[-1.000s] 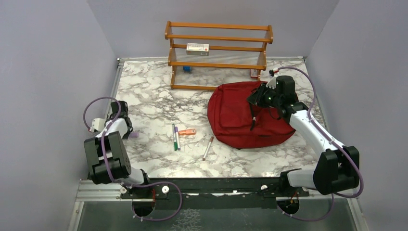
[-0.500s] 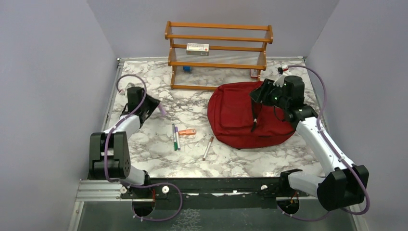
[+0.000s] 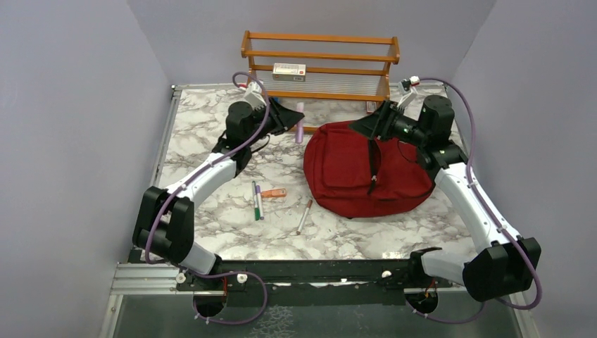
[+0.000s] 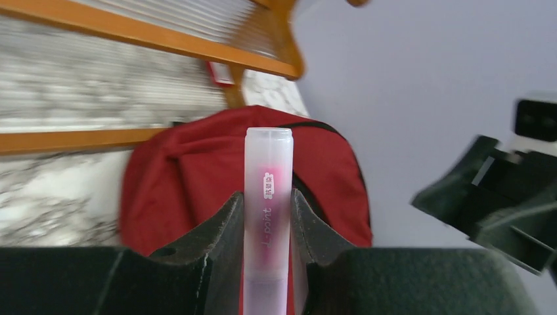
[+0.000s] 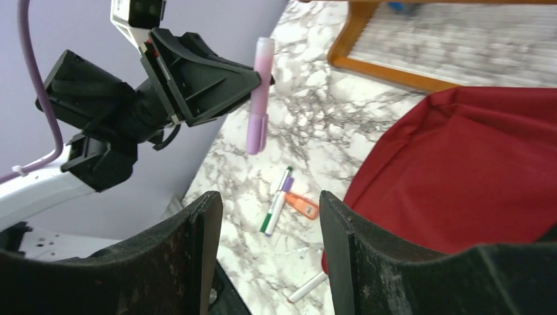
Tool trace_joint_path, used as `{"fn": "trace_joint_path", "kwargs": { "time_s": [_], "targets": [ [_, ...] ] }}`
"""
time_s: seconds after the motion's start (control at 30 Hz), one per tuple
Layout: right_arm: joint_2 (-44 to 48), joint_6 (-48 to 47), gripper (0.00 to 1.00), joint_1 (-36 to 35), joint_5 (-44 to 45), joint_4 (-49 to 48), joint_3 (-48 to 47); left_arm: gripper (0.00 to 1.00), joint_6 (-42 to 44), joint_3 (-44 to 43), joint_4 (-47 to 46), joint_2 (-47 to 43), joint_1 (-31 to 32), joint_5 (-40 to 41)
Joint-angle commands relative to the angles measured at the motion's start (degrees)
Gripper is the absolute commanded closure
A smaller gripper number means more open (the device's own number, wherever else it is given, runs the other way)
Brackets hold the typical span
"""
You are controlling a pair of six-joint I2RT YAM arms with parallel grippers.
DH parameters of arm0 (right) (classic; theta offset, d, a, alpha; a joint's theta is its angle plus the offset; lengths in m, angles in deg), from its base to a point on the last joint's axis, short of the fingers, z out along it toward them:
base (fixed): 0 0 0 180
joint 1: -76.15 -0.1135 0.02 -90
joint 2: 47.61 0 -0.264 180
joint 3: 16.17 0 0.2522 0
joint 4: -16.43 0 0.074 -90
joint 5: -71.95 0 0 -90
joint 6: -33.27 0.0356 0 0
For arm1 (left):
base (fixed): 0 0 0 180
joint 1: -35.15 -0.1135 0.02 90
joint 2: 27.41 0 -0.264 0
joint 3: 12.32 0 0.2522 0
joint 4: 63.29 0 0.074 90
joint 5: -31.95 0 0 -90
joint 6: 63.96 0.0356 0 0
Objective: Pack the student bag
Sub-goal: Pick up the stationery from the center of the board.
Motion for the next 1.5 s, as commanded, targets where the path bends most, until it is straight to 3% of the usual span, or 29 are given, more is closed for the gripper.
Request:
{"fn": "trace_joint_path", "kwargs": {
  "time_s": [0.0, 0.27, 0.57, 0.9, 1.23, 1.47],
  "targets": [
    [-2.0, 4.0, 0.39, -0.3, -7.9, -6.7, 0.6, 1.00, -1.0, -4.7, -7.3, 1.7, 5.9, -2.0],
    [-3.5, 8.8, 0.39, -0.8, -14.0, -19.0, 6.4, 1.00, -2.2, -9.3, -9.7, 5.4, 11.6, -0.8],
    [-4.8, 7.9, 0.37, -1.5, -12.9, -18.5, 6.4, 1.00, -2.4, -12.5, -10.5, 8.6, 14.4, 0.3],
    [-8.4, 6.8, 0.34, -2.0, -6.9, -17.4, 5.0, 1.00, -3.4, -11.5, -10.3, 8.9, 16.8, 7.0],
    [-10.2, 7.6, 0.54, -2.6, -7.1, -19.9, 4.7, 1.00, -2.6, -11.1, -9.9, 9.6, 18.1, 9.2],
    [-10.5, 8.1, 0.61, -2.7, -7.0, -20.3, 5.1, 1.00, -2.3, -11.4, -9.6, 10.1, 18.5, 8.5]
  ]
}}
